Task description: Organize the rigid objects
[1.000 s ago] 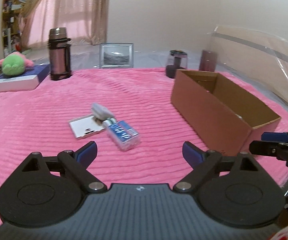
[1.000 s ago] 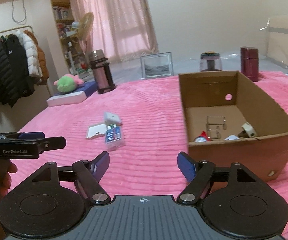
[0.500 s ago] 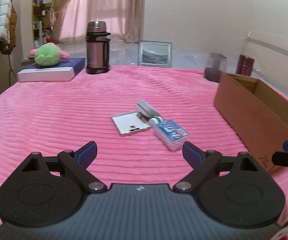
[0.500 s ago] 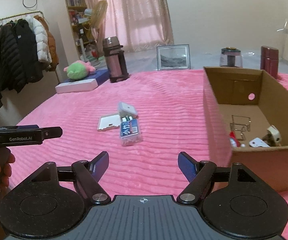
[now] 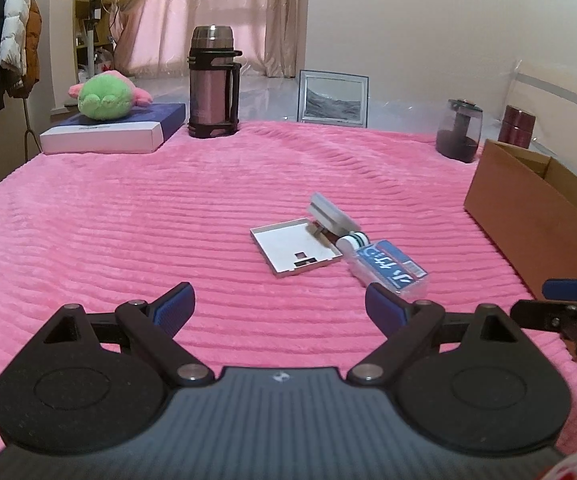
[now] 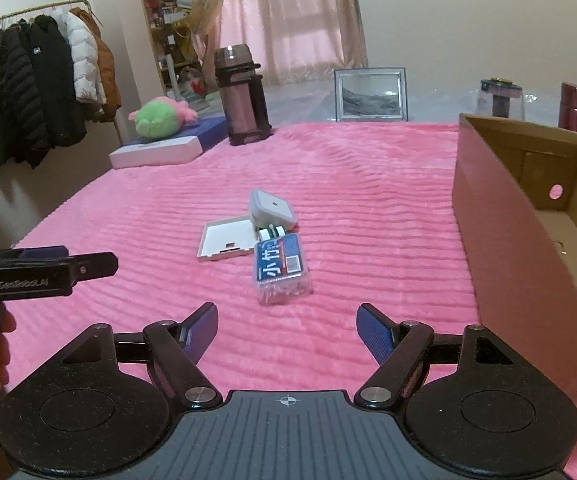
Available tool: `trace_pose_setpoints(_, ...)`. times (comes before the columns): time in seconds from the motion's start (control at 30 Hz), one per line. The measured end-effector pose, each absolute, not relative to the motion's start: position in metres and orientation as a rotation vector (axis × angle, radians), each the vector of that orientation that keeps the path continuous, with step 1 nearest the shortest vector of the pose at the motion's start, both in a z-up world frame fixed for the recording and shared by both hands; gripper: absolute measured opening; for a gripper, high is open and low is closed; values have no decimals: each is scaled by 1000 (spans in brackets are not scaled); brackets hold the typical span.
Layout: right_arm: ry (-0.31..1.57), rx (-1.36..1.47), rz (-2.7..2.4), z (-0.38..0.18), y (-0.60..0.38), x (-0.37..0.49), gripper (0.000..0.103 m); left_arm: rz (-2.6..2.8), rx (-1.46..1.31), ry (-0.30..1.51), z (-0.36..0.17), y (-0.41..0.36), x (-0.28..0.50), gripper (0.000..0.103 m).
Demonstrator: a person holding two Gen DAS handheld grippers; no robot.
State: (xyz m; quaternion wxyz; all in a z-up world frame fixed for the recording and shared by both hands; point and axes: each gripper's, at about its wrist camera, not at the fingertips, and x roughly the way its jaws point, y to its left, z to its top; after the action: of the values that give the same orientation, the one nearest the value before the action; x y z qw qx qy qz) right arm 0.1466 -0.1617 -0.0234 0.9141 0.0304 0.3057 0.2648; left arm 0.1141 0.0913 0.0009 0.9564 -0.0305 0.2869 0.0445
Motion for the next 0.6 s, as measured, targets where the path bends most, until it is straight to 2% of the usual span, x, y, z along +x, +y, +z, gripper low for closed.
trace_pose_setpoints(0.6,702,-60,553,-80,-86,259,73,69,-56,648,-40,120,179,90)
